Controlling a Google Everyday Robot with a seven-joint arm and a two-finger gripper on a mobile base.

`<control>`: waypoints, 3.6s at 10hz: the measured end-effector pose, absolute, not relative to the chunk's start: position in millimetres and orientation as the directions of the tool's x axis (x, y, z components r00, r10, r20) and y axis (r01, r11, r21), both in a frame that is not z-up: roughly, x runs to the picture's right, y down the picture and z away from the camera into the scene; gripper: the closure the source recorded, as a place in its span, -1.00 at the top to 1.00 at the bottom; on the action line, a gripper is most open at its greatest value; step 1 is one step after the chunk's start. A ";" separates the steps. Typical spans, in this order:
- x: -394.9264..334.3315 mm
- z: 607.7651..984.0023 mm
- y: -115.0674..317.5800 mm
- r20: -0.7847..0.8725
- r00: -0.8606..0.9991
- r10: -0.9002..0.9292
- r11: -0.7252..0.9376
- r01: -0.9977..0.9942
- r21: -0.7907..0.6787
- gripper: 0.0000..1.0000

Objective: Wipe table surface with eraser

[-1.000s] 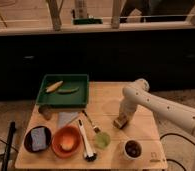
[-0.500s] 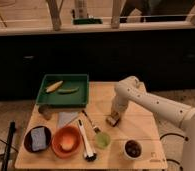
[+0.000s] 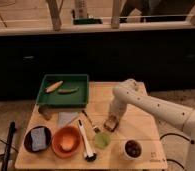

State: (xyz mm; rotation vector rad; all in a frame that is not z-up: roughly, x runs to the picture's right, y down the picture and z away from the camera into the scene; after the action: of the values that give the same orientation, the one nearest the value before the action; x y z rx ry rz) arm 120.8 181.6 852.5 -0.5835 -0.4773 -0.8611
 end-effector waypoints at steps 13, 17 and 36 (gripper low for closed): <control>138.5 882.1 159.4 0.564 0.593 -0.575 0.539 0.793 -0.284 -1.00; 121.9 859.5 176.4 0.621 0.533 -0.575 0.522 0.823 -0.224 -1.00; 142.3 869.5 170.4 0.617 0.541 -0.572 0.528 0.818 -0.228 -1.00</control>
State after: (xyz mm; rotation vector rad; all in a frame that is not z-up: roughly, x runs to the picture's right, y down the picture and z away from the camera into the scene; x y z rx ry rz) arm 142.3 170.4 869.5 -0.5380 -0.5113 -0.8742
